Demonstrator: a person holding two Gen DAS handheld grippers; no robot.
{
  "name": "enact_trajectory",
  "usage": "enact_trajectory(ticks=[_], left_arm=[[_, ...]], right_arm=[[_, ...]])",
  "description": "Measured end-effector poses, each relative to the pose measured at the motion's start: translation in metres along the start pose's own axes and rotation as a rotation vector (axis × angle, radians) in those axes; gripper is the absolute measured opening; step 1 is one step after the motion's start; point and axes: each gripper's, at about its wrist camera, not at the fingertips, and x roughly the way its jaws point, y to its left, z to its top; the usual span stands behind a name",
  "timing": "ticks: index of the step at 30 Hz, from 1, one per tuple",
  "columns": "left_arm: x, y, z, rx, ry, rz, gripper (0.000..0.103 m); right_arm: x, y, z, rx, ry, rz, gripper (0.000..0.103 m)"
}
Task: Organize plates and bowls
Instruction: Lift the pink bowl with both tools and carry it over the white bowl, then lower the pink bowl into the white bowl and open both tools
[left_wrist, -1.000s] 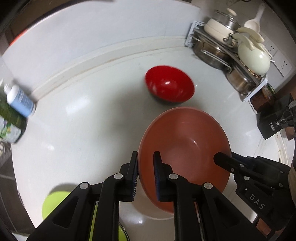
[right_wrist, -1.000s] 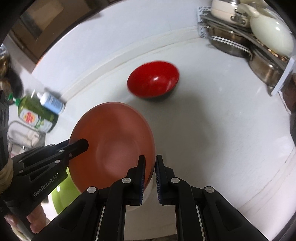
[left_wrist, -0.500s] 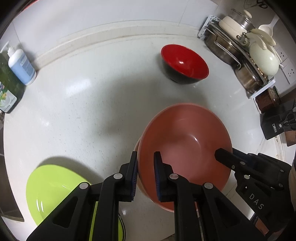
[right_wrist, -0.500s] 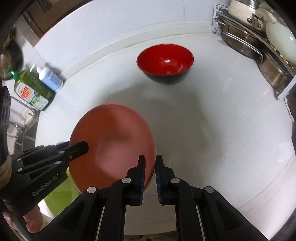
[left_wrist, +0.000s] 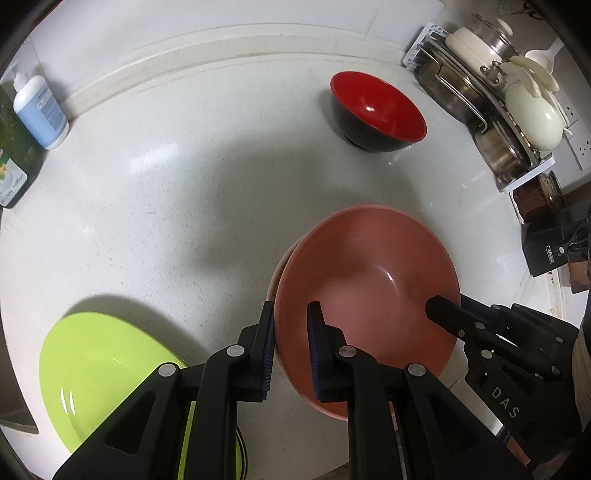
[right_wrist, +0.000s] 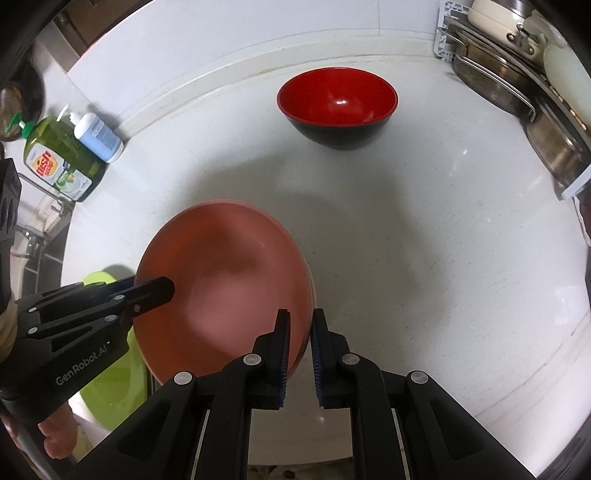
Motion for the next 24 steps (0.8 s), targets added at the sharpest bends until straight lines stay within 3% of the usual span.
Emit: enact_trajectory(ticks=[13,17,24], left_arm=[[-0.0008,0.0024,-0.0012,-0.004,-0.007,0.000,0.020],[-0.0002,0.0024,-0.0011,-0.002,-0.007,0.005,0.030],[-0.0028,0.0040,0.0009,0.006,-0.025,0.033,0.040]], right_arm=[[0.0032,-0.0013,-0.0007,0.003,0.007,0.024,0.013],[0.0037,-0.0026,-0.0007,0.001,0.007,0.028,0.015],[-0.0004,-0.0043,0.0009,0.008,-0.010,0.040,0.027]])
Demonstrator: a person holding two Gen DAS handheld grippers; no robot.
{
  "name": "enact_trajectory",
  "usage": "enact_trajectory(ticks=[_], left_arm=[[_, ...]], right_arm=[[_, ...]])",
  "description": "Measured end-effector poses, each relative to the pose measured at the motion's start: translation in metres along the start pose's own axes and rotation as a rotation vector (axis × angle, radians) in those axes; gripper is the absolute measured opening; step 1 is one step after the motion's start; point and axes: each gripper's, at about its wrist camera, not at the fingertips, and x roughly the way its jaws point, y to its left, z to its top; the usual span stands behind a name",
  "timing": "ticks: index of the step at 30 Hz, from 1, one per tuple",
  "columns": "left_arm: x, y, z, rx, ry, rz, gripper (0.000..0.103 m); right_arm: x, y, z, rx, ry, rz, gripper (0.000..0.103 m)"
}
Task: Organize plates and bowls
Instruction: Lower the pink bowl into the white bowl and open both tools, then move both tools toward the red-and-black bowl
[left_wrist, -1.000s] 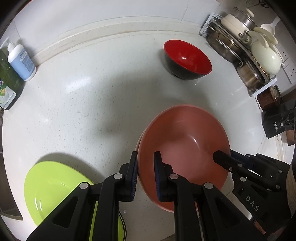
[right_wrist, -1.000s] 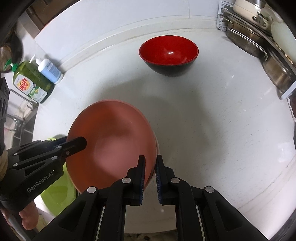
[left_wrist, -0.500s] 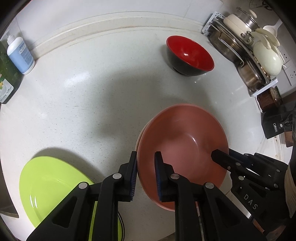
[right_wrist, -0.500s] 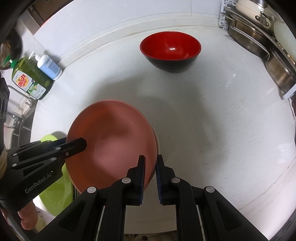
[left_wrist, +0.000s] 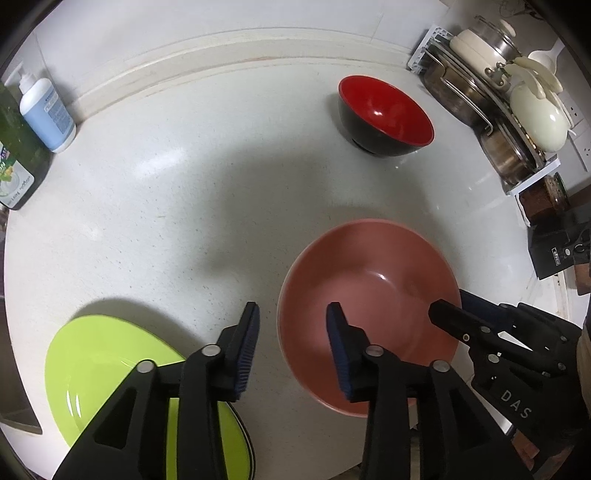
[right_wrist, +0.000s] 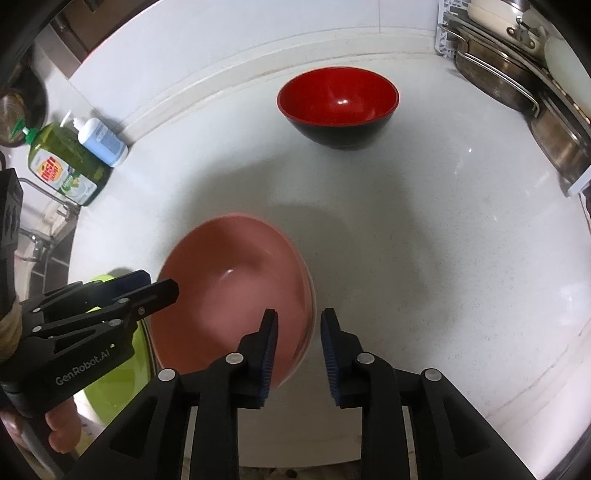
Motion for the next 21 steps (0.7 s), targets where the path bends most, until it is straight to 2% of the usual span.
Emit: enact_trajectory(ticks=[9,21], left_arm=[[-0.016,-0.005,0.017,0.037,-0.073,0.024,0.041],[-0.022,-0.027,0.072,0.142,-0.133,0.031,0.041]], right_arm=[[-0.018,-0.014,0.016,0.062,-0.090,-0.007,0.027],[-0.038,-0.036,0.059,0.119,-0.264,-0.027,0.027]])
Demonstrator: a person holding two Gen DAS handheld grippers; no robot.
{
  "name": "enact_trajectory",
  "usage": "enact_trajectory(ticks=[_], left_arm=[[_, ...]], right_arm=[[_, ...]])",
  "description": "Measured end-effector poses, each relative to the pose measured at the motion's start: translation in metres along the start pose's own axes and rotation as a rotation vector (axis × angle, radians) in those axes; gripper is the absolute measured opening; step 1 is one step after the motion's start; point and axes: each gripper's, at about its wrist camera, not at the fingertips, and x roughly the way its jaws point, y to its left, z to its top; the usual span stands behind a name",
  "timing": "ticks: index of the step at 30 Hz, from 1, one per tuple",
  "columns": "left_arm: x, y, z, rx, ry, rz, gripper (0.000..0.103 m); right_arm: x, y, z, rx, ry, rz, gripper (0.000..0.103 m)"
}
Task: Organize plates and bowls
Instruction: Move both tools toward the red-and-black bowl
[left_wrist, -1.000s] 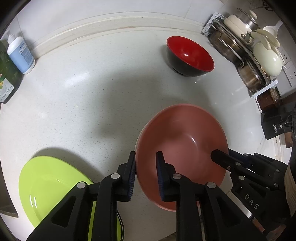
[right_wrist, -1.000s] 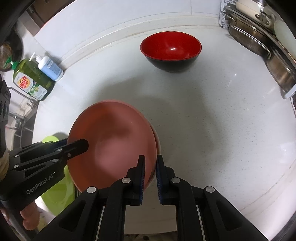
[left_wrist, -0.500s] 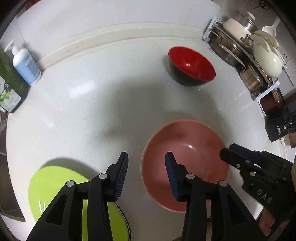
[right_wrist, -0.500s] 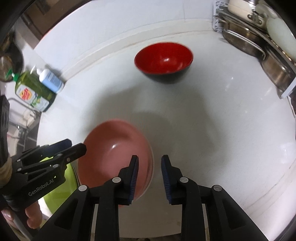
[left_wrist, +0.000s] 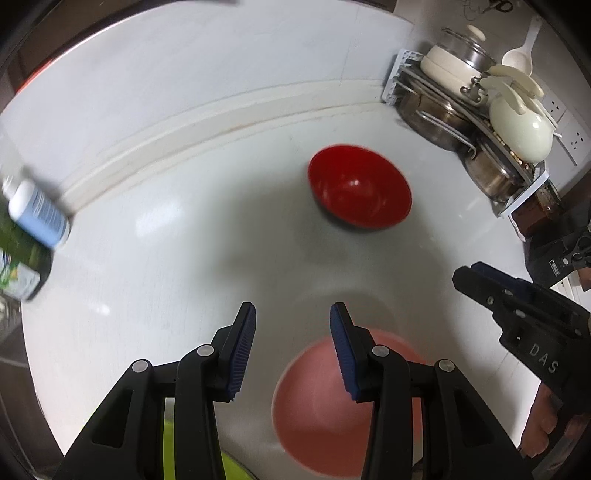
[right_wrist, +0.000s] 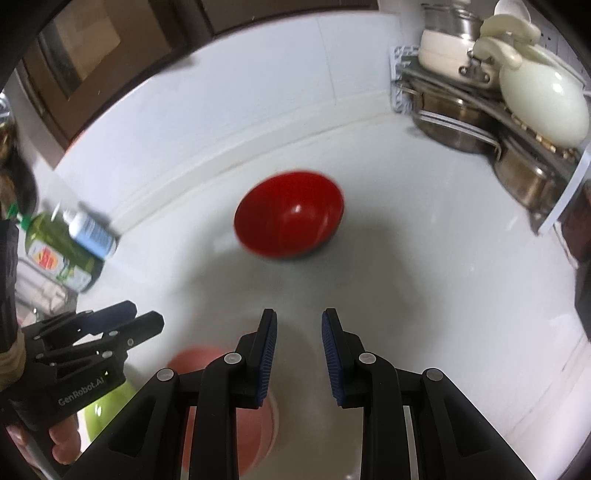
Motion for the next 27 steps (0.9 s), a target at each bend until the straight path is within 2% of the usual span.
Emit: enact_trajectory(ticks=[4,10,17,27], left_arm=[[0.004,-0.006,0.021,0.033,-0.015,0.009,0.041],[0.020,-0.014,0.051,0.068,-0.019,0.004,0.041],[0.050,-0.011,0.081,0.089,-0.005,-0.004,0.041],[0.103,-0.009,0.107,0.084,0.062,-0.032,0.041]], right_arm=[[0.002,-0.005,0.017,0.016,-0.044,-0.007,0.027],[0.017,-0.016,0.044,0.057,-0.053,-0.011,0.027],[0.042,-0.026,0.064,0.103,-0.033,-0.012,0.027],[0.085,-0.033,0.079,0.150,0.034,-0.013,0.027]])
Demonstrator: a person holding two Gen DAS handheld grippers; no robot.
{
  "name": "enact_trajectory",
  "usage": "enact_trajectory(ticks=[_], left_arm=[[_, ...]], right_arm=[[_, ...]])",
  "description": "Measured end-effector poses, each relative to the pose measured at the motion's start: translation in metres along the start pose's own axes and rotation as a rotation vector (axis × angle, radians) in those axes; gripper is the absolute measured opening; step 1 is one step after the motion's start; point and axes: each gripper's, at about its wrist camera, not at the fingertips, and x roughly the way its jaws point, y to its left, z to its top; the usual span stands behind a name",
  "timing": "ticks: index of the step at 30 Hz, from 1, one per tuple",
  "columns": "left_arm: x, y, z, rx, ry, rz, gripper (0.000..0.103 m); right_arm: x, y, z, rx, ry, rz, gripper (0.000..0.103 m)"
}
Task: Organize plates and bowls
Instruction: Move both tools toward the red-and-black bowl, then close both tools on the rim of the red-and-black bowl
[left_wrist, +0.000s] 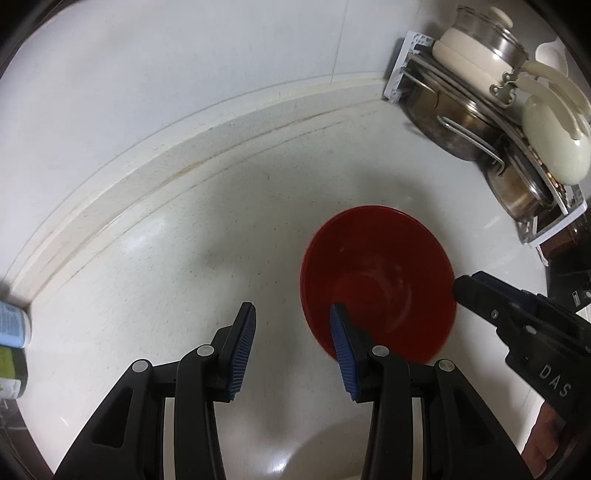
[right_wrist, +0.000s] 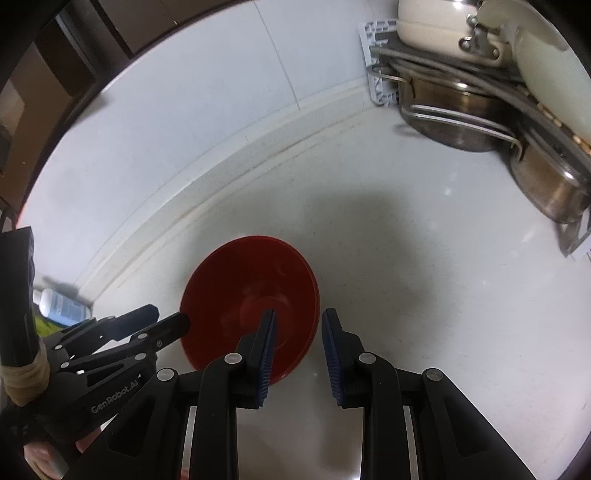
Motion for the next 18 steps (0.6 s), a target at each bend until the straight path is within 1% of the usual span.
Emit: enact_trajectory(ticks=[9,15,17,18], left_arm=[[0.026,0.000,0.010,-0.015,0.039,-0.035,0.041],[0.039,0.001,0.013,-0.049,0.074,-0.073,0.032],[0.043,0.000,0.014,-0.050,0.079,-0.078,0.028],[0.044,0.000,0.014,-0.050,0.082,-0.079,0.027]], right_arm=[[0.026,-0.005,0.005,0.035,0.047,-0.010,0.026],[0.033,-0.003,0.007,0.051,0.073,-0.003,0.026],[0.037,-0.003,0.007,0.053,0.086,-0.003,0.025],[0.039,-0.003,0.008,0.056,0.089,-0.001,0.023]])
